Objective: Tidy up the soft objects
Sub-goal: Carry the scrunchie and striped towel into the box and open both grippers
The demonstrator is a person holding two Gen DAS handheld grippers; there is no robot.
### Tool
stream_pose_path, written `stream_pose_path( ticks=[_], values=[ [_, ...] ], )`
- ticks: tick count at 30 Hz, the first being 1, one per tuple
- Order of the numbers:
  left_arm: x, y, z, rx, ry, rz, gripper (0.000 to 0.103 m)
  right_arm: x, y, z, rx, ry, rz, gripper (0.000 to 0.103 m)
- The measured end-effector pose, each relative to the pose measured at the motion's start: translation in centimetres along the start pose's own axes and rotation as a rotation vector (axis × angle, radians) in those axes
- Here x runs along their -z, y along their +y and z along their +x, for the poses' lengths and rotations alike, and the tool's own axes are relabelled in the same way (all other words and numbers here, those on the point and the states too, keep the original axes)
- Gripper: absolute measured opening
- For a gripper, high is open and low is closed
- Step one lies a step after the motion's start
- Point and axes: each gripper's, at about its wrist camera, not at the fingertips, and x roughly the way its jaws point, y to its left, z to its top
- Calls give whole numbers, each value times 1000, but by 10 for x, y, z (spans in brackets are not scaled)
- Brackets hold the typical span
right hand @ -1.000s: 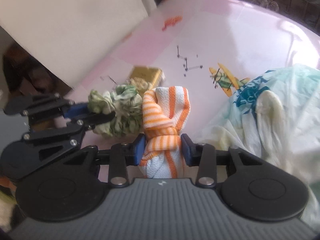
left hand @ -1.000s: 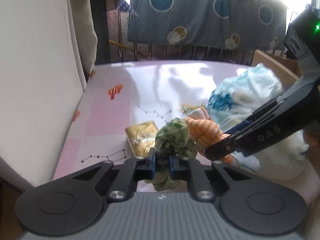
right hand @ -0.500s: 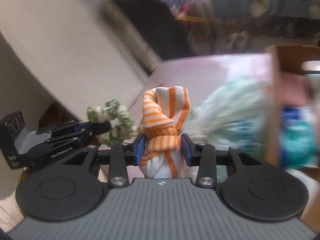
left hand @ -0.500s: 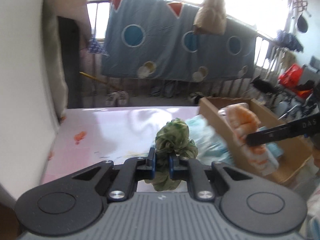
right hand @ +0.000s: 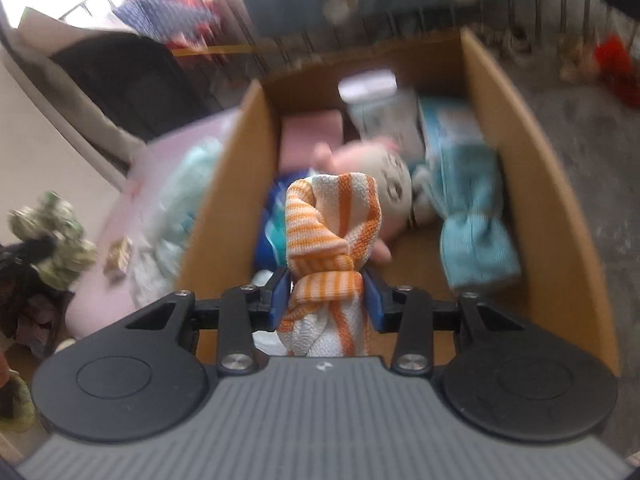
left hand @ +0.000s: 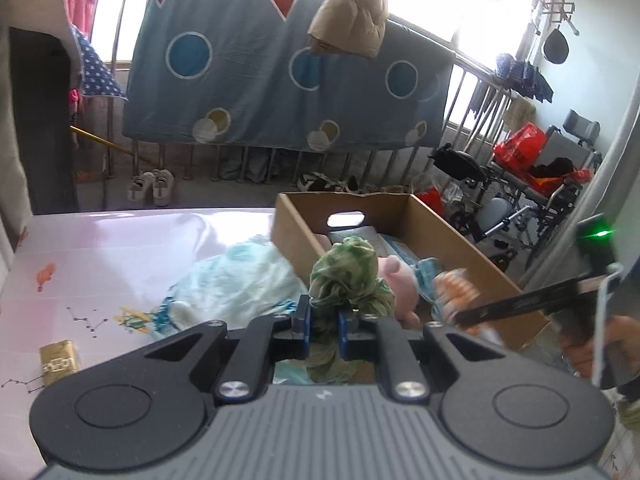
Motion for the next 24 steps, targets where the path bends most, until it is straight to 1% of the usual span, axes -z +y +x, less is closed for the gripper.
stream_pose_path(
  ticks=[3,5,7,8,9,10,11,14,17,18,21,24],
  values=[
    [-3,-12,9,-6,17,16,13,-3,-2,31,-2,108,13,41],
    [-7,-19,17,-8,27,28,14,-3,-7,47,-12,172,50,47],
    [-10,-29,24,-9,35,42,14,-2,-11,55,-49,198,93,53],
    [-13,-34,30,-7,40,49,14,-1,-16,55,-73,199,117,54],
    [-13,-38,33,-4,45,56,14,2,-20,53,-99,190,138,57],
    [-14,-42,37,0,50,63,14,4,-25,48,-132,174,164,63],
    [-16,-47,43,5,56,72,14,5,-29,45,-148,155,185,65],
    [-19,-62,59,27,79,94,14,4,-36,22,-152,85,211,66],
    [-22,-80,78,62,112,116,14,8,-45,-15,-163,-27,246,67],
    [-23,-86,83,72,122,123,14,10,-46,-29,-170,-69,255,69],
    [-26,-109,108,117,171,136,14,17,-53,-68,-169,-182,273,74],
    [-28,-132,137,184,240,125,14,31,-63,-98,-155,-262,288,76]
  ],
)
